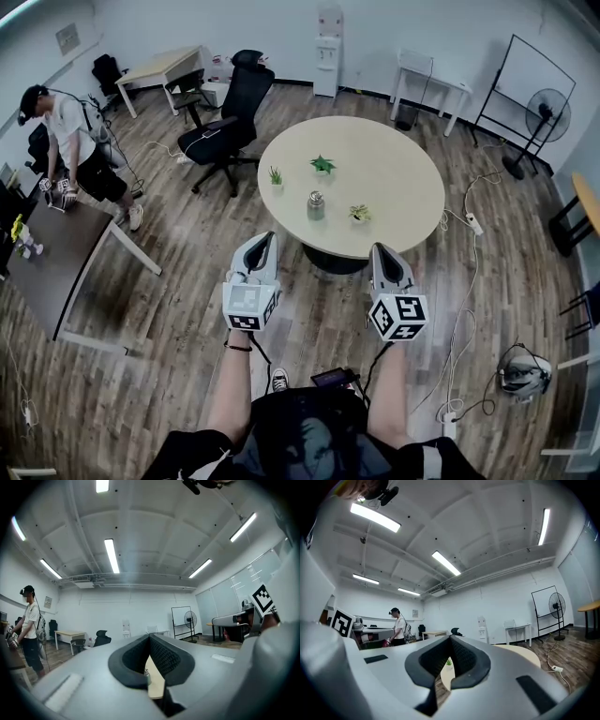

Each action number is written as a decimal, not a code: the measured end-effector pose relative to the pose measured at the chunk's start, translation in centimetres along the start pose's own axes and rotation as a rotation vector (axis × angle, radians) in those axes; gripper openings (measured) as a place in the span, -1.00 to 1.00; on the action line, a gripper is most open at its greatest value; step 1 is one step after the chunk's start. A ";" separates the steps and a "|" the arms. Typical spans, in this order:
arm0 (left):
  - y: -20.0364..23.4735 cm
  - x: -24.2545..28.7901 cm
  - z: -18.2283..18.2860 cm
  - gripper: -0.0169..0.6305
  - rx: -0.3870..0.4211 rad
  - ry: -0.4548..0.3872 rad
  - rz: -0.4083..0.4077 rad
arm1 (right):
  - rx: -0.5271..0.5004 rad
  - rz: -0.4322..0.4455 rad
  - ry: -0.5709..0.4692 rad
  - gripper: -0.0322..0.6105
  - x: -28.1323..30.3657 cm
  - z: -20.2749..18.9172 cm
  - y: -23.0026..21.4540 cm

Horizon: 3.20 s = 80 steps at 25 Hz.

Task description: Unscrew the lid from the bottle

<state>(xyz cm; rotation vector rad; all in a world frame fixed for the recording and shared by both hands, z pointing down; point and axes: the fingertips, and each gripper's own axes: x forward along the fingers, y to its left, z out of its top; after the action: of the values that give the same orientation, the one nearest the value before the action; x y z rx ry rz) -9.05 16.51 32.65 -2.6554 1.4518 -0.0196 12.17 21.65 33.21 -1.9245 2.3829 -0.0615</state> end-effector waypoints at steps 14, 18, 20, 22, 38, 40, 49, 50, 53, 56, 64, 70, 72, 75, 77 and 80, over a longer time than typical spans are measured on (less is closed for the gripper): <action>-2.6 0.6 0.5 -0.95 0.005 -0.004 0.047 | 0.001 0.053 -0.007 -0.89 -0.9 0.2 -2.1; -3.7 0.9 0.0 -0.94 0.019 0.001 0.047 | 0.036 0.054 -0.016 -0.89 -1.2 -0.2 -3.4; -3.9 1.5 -0.1 -0.94 0.021 0.009 0.046 | 0.044 0.056 -0.012 -0.89 -0.8 -0.3 -4.0; -3.6 2.3 -0.3 -0.94 0.020 0.020 0.050 | 0.038 0.058 -0.003 -0.89 -0.2 -0.6 -4.2; 5.5 21.7 -3.4 -0.94 -0.040 -0.051 -0.022 | -0.022 -0.013 -0.010 -0.89 18.9 -1.0 -10.3; 6.9 23.8 -3.1 -0.94 -0.054 -0.075 -0.022 | -0.026 -0.016 -0.009 -0.89 21.3 -0.9 -10.4; 8.6 30.5 -3.4 -0.94 -0.027 -0.067 -0.064 | -0.011 -0.019 -0.012 -0.89 27.6 -0.4 -12.2; 8.5 31.0 -3.2 -0.94 -0.018 -0.070 -0.064 | -0.012 -0.017 -0.015 -0.89 28.1 -0.2 -12.6; 8.1 32.2 -2.5 -0.94 0.009 -0.078 -0.056 | -0.022 0.000 -0.014 -0.89 29.2 0.3 -13.3; 7.7 33.2 -2.4 -0.94 0.019 -0.073 -0.058 | -0.038 0.014 -0.010 -0.89 29.7 0.8 -13.9; 6.9 34.3 -3.5 -0.82 -0.037 -0.083 -0.035 | -0.032 0.013 -0.003 -0.89 29.5 0.5 -15.9; 6.0 35.0 -3.1 0.02 -0.053 -0.141 -0.076 | -0.046 0.024 0.012 -0.89 29.9 0.0 -16.4; 5.8 35.1 -3.0 0.15 -0.055 -0.155 -0.084 | -0.047 0.025 0.018 -0.89 30.0 -0.2 -16.5; 5.5 35.4 -3.1 0.33 -0.062 -0.171 -0.096 | -0.048 0.028 0.025 -0.89 30.1 -0.4 -16.8; 5.3 35.7 -3.6 0.33 -0.056 -0.157 -0.100 | -0.049 0.028 0.030 -0.89 30.2 -0.6 -17.0; 5.2 36.2 -4.8 0.33 -0.043 -0.149 -0.102 | -0.046 0.027 0.043 -0.89 30.3 -1.1 -17.2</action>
<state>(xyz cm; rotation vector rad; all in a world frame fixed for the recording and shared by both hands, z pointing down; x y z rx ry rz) 5.87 -17.07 35.26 -2.6967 1.2853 0.1983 22.45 -11.62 34.64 -1.9287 2.4585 -0.0472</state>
